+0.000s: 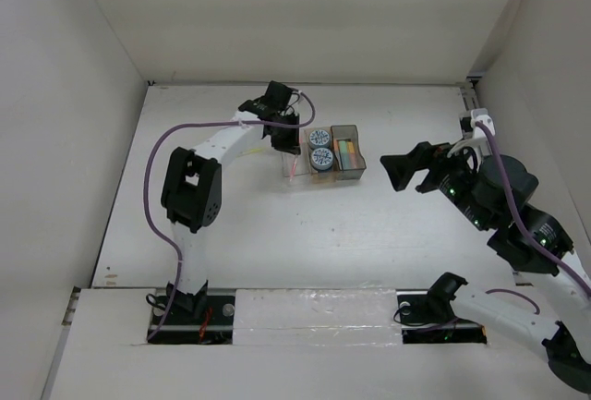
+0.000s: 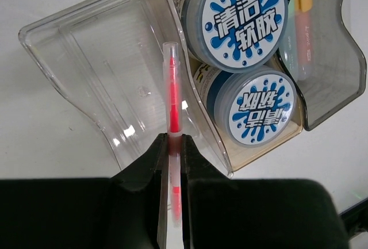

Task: Sort the stationery into containers
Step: Place the pen in the storage box, then pick up the pen from the center of the board.

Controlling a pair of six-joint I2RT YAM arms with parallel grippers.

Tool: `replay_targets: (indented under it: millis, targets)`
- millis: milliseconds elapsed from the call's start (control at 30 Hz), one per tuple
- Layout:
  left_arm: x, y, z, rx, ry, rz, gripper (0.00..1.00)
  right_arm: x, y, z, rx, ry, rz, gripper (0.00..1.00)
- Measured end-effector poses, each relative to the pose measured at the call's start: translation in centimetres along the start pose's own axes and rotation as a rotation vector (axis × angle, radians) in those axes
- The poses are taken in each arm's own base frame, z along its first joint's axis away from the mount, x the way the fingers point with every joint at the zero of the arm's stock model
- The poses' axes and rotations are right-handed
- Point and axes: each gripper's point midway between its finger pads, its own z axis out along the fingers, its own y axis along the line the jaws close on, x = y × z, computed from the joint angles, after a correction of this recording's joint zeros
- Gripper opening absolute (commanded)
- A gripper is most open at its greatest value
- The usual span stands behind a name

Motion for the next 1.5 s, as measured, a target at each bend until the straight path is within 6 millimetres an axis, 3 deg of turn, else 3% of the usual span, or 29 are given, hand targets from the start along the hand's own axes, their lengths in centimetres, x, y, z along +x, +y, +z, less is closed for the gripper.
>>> replay_targets:
  millis: [267, 533, 667, 733, 800, 833, 967, 1133, 1200, 1333, 1500]
  targets:
    - [0.3, 0.6, 0.7, -0.015, 0.014, -0.004, 0.2, 0.1, 0.0, 0.0, 0.001, 0.003, -0.001, 1.0]
    - [0.6, 0.8, 1.2, -0.022, 0.027, -0.007, 0.17, 0.3, -0.1, 0.1, 0.002, 0.006, -0.002, 1.0]
    - [0.9, 1.0, 1.5, -0.027, 0.037, -0.012, 0.26, 0.3, -0.1, 0.1, 0.002, 0.007, -0.002, 1.0]
    - [0.8, 1.2, 1.4, -0.037, 0.032, -0.016, 0.52, 0.3, -0.1, 0.1, 0.001, 0.007, -0.002, 1.0]
    - [0.2, 1.4, 0.8, -0.065, 0.004, -0.034, 0.72, 0.4, 0.0, 0.1, -0.002, 0.009, -0.003, 1.0]
    - [-0.3, 1.5, 0.2, -0.082, -0.019, -0.045, 1.0, 0.4, 0.0, 0.1, -0.004, 0.01, -0.003, 1.0]
    - [-3.1, 1.7, -4.8, -0.104, -0.155, -0.098, 1.0, 0.6, 0.1, 0.3, -0.009, 0.017, -0.004, 1.0]
    - [-7.6, 4.3, -13.1, -0.221, -0.409, -0.206, 1.0, 1.2, 0.2, 0.6, -0.014, 0.035, -0.008, 1.0]
    - [-8.3, 5.5, -14.9, -0.263, -0.463, -0.259, 1.0, 1.3, 0.3, 0.8, -0.015, 0.04, -0.009, 1.0]
    - [-7.8, 9.1, -15.0, -0.346, -0.471, -0.378, 1.0, 1.4, 0.3, 0.8, -0.017, 0.042, -0.01, 1.0]
    - [-3.9, 17.0, -13.3, -0.435, -0.353, -0.536, 1.0, 1.3, 0.4, 0.7, -0.025, 0.04, -0.012, 1.0]
